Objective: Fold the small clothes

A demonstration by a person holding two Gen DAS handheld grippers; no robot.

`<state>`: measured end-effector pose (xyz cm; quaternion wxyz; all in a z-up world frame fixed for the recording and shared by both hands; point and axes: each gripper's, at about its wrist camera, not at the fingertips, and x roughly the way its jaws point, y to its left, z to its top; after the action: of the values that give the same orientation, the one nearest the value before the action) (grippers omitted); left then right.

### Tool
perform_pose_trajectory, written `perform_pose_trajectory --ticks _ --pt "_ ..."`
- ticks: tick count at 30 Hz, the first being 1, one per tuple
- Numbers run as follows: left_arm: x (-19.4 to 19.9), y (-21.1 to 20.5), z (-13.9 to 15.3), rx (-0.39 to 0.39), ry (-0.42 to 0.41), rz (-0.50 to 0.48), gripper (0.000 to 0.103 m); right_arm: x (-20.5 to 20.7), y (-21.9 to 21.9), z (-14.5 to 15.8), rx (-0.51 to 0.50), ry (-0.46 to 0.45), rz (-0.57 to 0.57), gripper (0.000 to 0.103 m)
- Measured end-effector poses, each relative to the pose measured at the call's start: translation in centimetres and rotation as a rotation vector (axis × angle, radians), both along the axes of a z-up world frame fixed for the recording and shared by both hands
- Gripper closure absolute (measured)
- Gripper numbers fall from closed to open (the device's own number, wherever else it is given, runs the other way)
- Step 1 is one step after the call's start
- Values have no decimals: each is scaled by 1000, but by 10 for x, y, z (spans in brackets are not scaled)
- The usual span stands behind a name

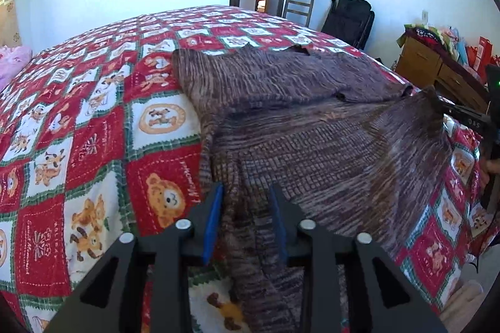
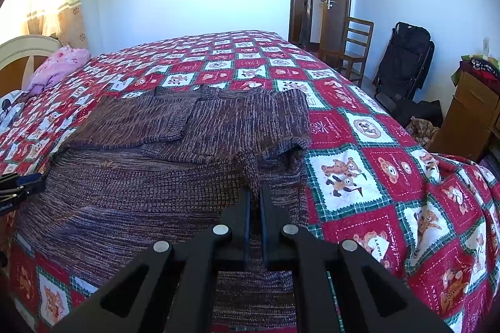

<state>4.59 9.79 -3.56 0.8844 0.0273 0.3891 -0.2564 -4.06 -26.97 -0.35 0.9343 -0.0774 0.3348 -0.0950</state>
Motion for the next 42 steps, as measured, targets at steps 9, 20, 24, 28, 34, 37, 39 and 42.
perform_pose_trajectory --ticks 9,20,24,28,34,37,39,42 --pt "23 18 -8 -195 121 21 70 -1 -2 -3 6 8 -6 98" --pt "7 22 12 -235 67 24 95 -8 8 14 -49 -39 11 98" --pt "10 29 36 -302 29 48 95 -11 15 35 -87 -97 22 98" --pt "31 30 54 -353 20 82 95 -1 20 48 -128 -123 37 98" --pt "77 24 72 -325 -18 150 95 43 17 71 -152 -145 58 98" --pt "103 22 79 -337 -33 180 95 77 6 83 -144 -156 45 98" --pt "125 17 80 -326 -48 210 95 101 0 86 -146 -156 31 98" --pt "152 9 72 -317 -44 239 95 141 -11 82 -161 -149 3 98"
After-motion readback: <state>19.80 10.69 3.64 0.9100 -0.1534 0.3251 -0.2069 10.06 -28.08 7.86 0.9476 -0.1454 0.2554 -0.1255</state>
